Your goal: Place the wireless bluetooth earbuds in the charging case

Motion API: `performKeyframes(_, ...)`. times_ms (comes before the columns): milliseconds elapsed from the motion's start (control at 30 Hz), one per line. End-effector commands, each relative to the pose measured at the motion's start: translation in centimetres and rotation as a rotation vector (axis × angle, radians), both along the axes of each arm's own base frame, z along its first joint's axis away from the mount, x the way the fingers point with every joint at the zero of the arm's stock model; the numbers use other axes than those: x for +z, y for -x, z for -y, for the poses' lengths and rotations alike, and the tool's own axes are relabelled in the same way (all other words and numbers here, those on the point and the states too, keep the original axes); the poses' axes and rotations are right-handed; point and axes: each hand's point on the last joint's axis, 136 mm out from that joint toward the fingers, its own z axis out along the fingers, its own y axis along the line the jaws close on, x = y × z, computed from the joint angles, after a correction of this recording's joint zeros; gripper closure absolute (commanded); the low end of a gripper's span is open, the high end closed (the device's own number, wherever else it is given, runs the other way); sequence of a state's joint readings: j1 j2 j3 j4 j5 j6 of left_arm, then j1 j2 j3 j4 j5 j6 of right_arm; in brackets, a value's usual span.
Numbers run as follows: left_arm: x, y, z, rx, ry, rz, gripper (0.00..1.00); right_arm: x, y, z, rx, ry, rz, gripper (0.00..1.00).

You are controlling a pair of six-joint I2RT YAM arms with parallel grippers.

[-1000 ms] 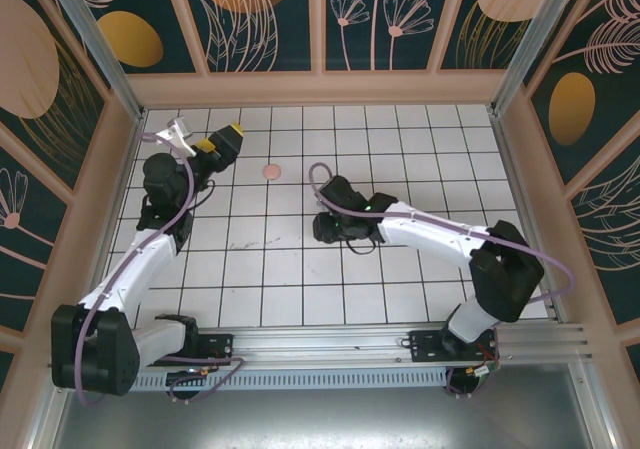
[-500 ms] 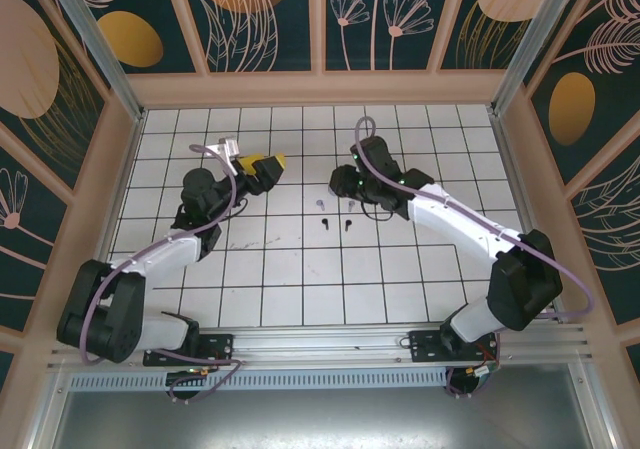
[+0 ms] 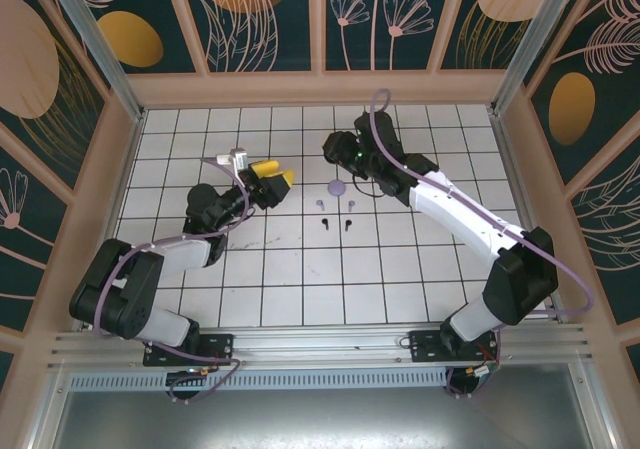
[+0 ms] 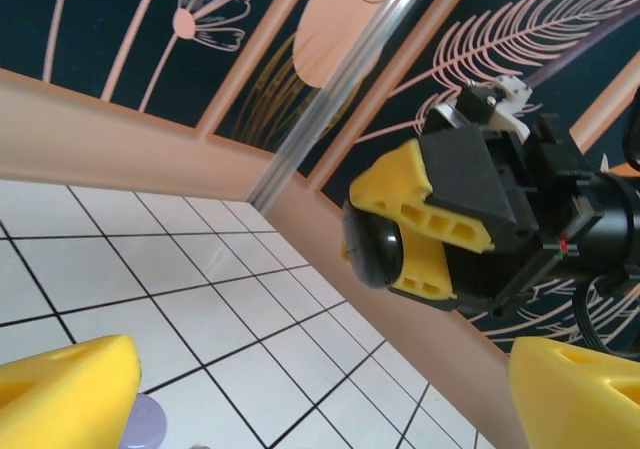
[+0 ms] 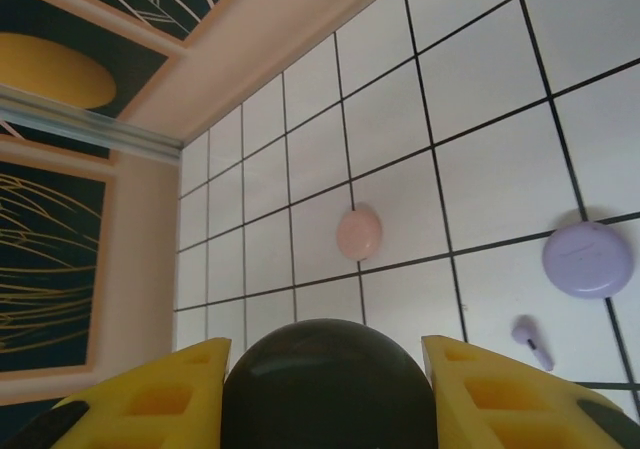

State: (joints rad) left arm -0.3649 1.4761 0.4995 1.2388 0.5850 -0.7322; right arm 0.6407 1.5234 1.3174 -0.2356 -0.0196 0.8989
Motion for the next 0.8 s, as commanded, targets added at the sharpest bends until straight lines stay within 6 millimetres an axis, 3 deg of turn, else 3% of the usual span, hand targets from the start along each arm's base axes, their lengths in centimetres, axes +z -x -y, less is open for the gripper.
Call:
performKeyframes(0,1.8,0.7,1.2,-0.059,0.002,0.108,0.08,2.9,-0.7,-0.8,-0.017,-0.144,0.036,0.72)
performKeyframes(267,2.2,0.7,3.0,-0.095,-0.014,0.135,0.24,4.1,0.2,-2.2,-0.006,-0.221,0.037,0.72)
performKeyframes(467,2.8,0.3,4.4,-0.120,-0.028,0.158,0.28,4.4,1.0,-3.4,-0.007,-0.228,0.050,0.73)
performKeyframes(767,3.9,-0.2,5.0,-0.126,-0.011,0.179,0.38,4.6,1.7,-4.9,0.023,-0.234,0.051,0.73)
